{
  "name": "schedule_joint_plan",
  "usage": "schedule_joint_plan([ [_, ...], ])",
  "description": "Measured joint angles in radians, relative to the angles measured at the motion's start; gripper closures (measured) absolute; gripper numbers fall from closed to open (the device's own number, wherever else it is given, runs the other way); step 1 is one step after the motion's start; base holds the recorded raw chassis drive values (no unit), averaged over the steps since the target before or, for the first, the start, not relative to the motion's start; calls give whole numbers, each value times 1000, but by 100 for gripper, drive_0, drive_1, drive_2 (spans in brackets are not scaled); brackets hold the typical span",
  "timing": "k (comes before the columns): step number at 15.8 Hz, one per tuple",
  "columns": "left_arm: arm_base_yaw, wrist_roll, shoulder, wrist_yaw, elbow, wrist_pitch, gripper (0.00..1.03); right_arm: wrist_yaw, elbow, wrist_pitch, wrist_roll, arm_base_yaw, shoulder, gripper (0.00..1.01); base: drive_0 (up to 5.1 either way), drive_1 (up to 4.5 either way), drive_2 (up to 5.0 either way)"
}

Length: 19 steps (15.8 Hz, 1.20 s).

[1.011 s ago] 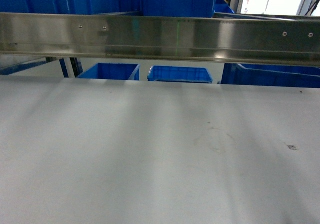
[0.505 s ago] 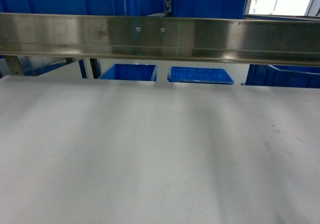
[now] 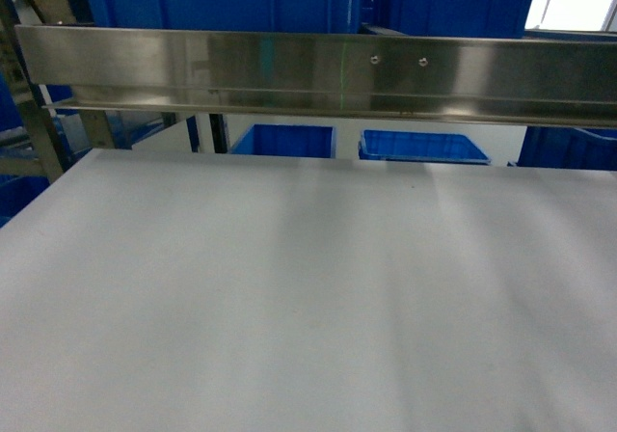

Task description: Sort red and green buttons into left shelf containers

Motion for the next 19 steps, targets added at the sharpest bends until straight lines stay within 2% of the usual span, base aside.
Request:
schedule_joint_plan([
  [19, 0, -2, 0, 0, 0, 2, 76, 1, 0, 3, 0, 0, 2, 75, -498, 247, 247],
])
